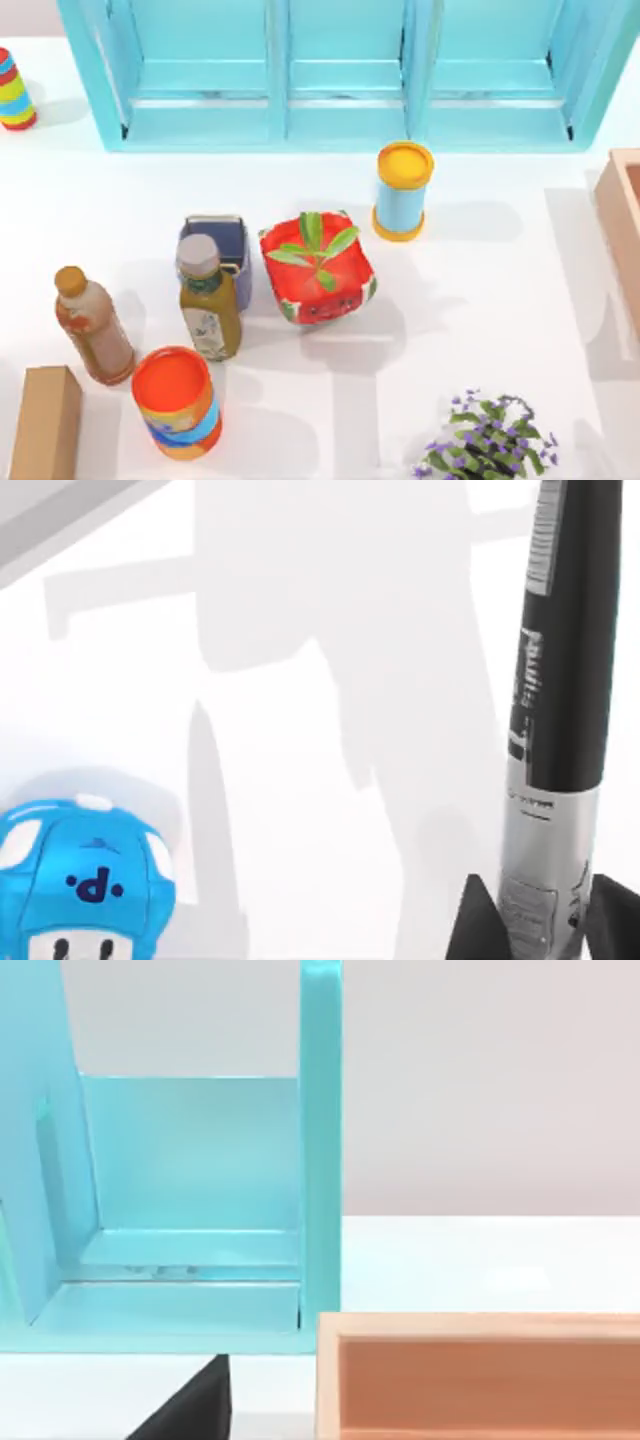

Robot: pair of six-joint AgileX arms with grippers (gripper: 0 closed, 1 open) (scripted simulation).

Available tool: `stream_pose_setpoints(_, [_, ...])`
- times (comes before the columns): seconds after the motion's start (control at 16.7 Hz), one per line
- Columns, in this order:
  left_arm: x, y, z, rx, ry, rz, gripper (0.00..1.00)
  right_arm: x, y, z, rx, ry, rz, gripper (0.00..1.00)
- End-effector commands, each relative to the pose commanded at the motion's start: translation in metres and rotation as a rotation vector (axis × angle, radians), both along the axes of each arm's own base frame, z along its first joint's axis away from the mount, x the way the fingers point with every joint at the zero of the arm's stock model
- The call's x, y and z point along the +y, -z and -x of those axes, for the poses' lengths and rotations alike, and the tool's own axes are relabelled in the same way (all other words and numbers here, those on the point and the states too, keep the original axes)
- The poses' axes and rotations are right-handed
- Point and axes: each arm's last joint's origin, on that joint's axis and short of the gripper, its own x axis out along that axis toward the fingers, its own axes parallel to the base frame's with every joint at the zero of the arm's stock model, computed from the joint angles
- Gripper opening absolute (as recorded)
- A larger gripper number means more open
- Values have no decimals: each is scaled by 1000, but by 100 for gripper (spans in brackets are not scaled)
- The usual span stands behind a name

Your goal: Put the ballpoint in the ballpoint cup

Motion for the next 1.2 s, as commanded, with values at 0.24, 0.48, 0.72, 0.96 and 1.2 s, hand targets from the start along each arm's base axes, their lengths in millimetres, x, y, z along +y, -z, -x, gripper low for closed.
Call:
stream_pose_setpoints(0.24, [-4, 9, -45, 62, 125, -262, 0, 0, 0, 0, 0, 0, 0, 100])
stream_pose_setpoints(0.48, [-32, 27, -116, 101, 289, -597, 0, 0, 0, 0, 0, 0, 0, 100])
stream_pose_setpoints(0.72, [-103, 54, -190, 76, 441, -946, 0, 0, 0, 0, 0, 0, 0, 100])
stream_pose_setpoints(0.96, [-210, 77, -234, -60, 503, -1274, 0, 0, 0, 0, 0, 0, 0, 100])
stream_pose_setpoints(1.2, [-327, 81, -233, -300, 419, -1499, 0, 0, 0, 0, 0, 0, 0, 100])
